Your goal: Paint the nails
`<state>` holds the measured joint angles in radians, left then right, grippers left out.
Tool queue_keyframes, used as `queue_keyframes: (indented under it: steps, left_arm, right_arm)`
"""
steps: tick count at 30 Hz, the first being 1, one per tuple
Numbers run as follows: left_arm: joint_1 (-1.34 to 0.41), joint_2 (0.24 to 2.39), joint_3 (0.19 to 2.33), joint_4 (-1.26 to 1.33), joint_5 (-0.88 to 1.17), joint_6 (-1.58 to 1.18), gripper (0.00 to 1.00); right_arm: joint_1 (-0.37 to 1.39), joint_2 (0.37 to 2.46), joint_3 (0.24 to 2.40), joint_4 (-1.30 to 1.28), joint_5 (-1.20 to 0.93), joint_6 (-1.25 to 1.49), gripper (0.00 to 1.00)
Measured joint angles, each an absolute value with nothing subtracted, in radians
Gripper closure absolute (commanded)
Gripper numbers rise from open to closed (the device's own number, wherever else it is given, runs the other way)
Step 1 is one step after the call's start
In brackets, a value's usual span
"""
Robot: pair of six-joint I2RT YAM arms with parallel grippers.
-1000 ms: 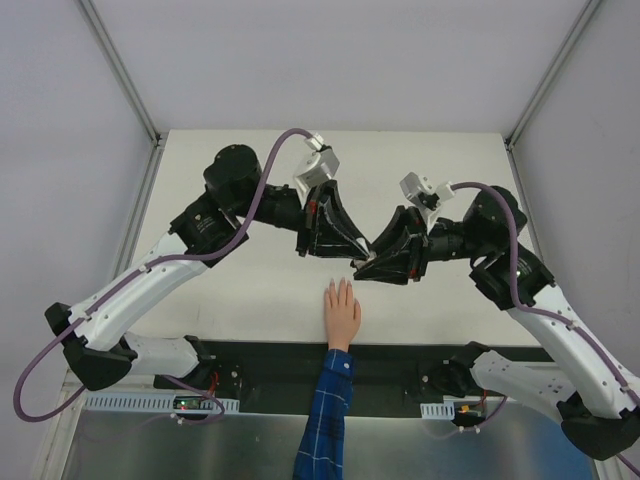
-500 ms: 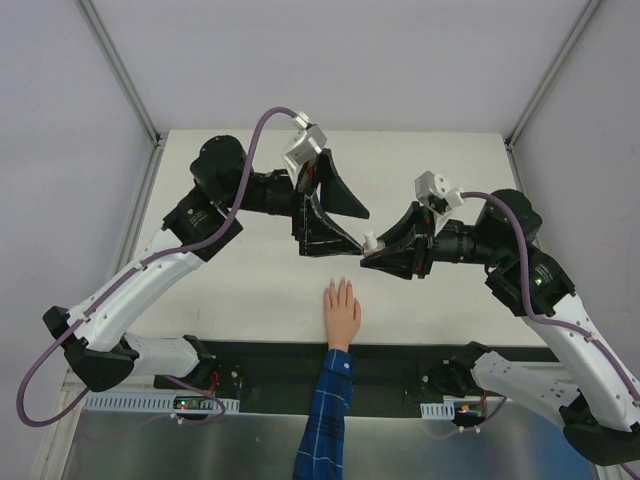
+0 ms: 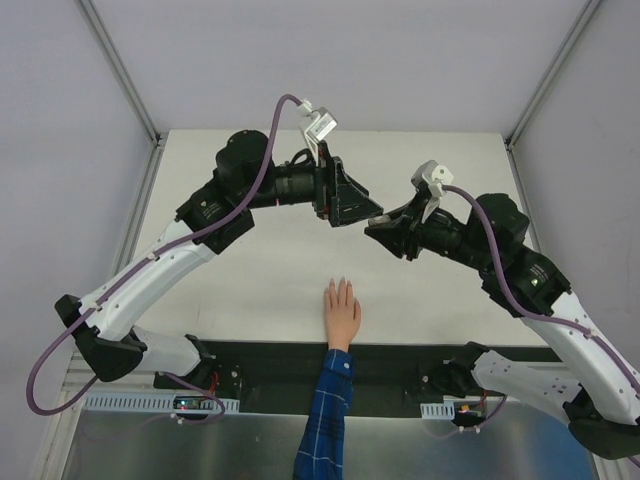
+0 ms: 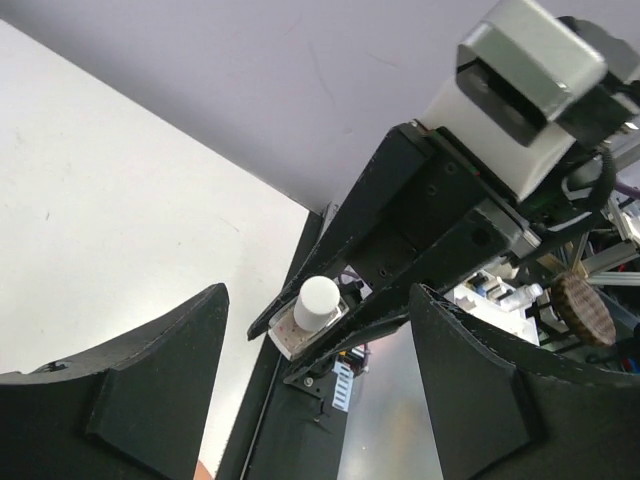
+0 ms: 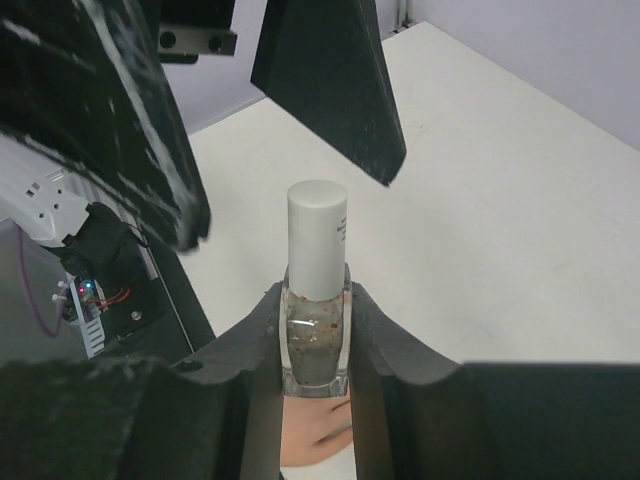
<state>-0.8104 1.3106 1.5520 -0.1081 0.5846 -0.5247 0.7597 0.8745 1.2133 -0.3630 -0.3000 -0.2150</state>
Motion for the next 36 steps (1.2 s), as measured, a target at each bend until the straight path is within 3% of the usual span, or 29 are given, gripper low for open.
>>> queue_keyframes:
  steps: [4,6,7,13,19,24,28,33,34,36]
  left_arm:
    - [-0.834,1.346,1.554,-0.117,0.549,-0.529,0.37]
    - [-0.840,1.359,1.554,-0.117,0.538,-0.533,0.51]
    - [-0.844,1.365,1.554,-0.118,0.535,-0.536,0.65]
    - [-0.849,1.388,1.567,-0.116,0.554,-0.529,1.00]
    - [-0.842,1.390,1.562,-0.086,0.686,-0.504,1.00]
    - [-0.830,1.372,1.500,0.028,0.907,-0.495,1.00]
    - [-0.830,1.307,1.407,0.244,1.074,-0.545,1.00]
    - [-0.836,1.307,1.372,0.472,1.164,-0.643,1.00]
    - [-0.837,1.311,1.372,0.497,1.175,-0.654,0.95]
    - [-0.837,1.315,1.373,0.508,1.182,-0.664,0.77]
  right_arm:
    - [0.778,0.881,1.213,-0.363,-0.256,-0.223,1.00]
    - [0.786,0.884,1.213,-0.363,-0.241,-0.225,1.00]
    - [0.790,0.884,1.214,-0.363,-0.234,-0.226,0.99]
    - [0.799,0.884,1.214,-0.373,-0.192,-0.228,1.00]
    - [0.798,0.859,1.213,-0.392,-0.240,-0.228,1.00]
    - [0.728,0.853,1.210,-0.400,-0.580,-0.165,1.00]
    - [0.723,0.902,1.185,-0.242,-0.892,0.011,1.00]
    - [0.729,0.912,1.170,-0.128,-1.007,0.085,1.00]
    - [0.729,0.912,1.170,-0.121,-1.013,0.086,1.00]
    - [0.729,0.911,1.171,-0.124,-1.013,0.080,1.00]
